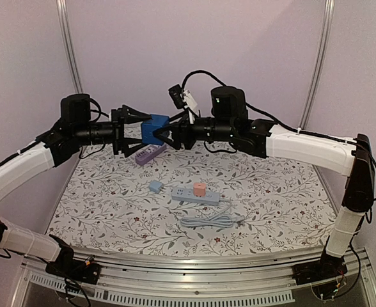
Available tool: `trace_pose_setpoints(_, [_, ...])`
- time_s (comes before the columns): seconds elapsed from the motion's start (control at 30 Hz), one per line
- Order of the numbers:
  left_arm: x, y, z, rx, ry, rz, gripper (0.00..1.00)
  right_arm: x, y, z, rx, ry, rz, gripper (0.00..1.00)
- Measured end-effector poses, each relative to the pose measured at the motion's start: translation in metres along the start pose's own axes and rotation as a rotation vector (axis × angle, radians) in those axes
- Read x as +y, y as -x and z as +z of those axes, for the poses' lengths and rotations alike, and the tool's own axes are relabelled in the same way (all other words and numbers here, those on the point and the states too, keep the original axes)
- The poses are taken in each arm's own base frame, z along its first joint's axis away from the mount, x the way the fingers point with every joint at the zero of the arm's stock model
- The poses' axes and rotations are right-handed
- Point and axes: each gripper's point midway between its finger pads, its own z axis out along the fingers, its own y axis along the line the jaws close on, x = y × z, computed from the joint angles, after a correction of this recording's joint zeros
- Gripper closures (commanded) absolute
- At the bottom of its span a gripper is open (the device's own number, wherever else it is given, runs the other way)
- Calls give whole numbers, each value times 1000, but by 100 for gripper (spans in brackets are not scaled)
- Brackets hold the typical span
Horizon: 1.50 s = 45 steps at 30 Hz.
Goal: Insert the plug
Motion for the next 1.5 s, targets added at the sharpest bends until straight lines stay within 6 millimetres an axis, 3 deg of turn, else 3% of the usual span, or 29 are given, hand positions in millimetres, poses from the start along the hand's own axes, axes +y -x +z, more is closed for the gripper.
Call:
trace_pose_setpoints(0.23, [-1, -2, -12, -39, 22, 72, 1, 1, -5, 0, 19, 4, 36, 79])
trace_pose_setpoints(0.43, [7, -1, -25, -67, 121, 177, 0, -2, -15, -5, 61, -24, 90, 90])
trace_pose_setpoints(0.6, [4, 0, -41, -95, 217, 342, 0, -8, -29, -10, 119, -46, 166, 100])
trace_pose_setpoints(0.9, [5, -4, -84, -183, 392, 723, 1, -38, -69, -32, 282, -89, 414, 100])
trace_pose_setpoints(1.13, [11, -43, -72, -84, 462, 1070, 1, -53, -95, -52, 452, -98, 682, 100])
trace_pose_setpoints(1.23, [12, -65, -68, -23, 462, 1242, 1, -54, -117, -55, 535, -83, 802, 100])
trace_pose_setpoints(1.37, [13, -73, -66, 15, 472, 1393, 1, -50, -152, -61, 656, -89, 939, 100])
trace_pose_setpoints(1.5, [16, -75, -62, 62, 482, 1522, 1, -39, -163, -68, 725, -78, 1029, 100])
